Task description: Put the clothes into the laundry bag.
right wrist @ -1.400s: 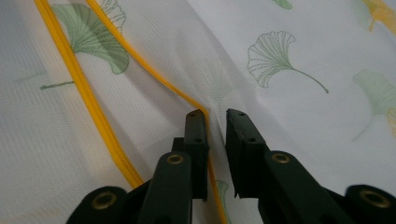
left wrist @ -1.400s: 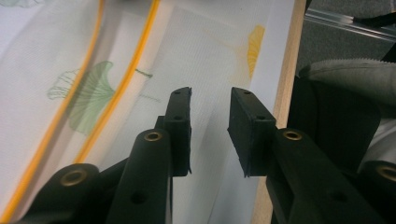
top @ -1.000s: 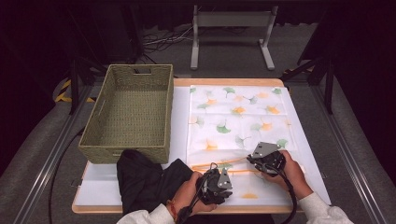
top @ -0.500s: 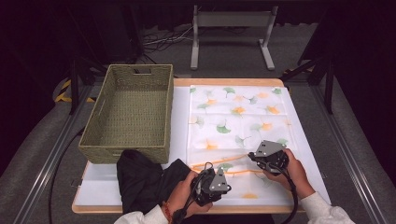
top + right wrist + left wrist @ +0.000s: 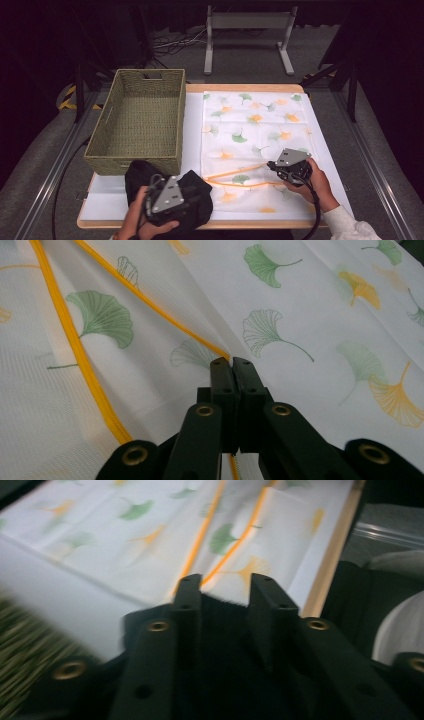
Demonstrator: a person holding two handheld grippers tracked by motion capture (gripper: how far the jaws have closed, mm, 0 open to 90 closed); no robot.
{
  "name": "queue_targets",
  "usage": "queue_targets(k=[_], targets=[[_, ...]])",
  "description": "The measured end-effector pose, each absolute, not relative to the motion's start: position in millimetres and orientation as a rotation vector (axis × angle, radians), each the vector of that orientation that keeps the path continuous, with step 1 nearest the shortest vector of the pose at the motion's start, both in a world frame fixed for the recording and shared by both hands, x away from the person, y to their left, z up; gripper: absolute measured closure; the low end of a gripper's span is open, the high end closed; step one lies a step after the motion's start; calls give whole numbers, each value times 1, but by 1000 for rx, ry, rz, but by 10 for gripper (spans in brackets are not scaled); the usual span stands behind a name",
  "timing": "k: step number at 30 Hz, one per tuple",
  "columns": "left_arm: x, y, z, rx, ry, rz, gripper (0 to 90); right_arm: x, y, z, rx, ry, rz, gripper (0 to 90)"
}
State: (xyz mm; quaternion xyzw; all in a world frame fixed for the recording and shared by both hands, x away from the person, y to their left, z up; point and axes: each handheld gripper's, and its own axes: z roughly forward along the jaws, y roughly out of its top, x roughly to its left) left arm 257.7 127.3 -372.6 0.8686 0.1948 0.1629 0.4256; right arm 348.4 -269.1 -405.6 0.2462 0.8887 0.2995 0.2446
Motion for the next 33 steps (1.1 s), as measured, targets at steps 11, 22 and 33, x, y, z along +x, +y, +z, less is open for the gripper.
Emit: queue_targets(k=[11, 22, 33], targets=[[272, 170, -414, 2318, 598, 227, 134, 350, -267, -392, 679, 2385, 868, 895], [273, 150, -429, 2437, 592, 174, 2, 351, -267, -382, 681, 2357, 900, 894], [271, 124, -439, 2680, 577, 361, 65, 350, -265, -382, 669, 2361, 896, 892]])
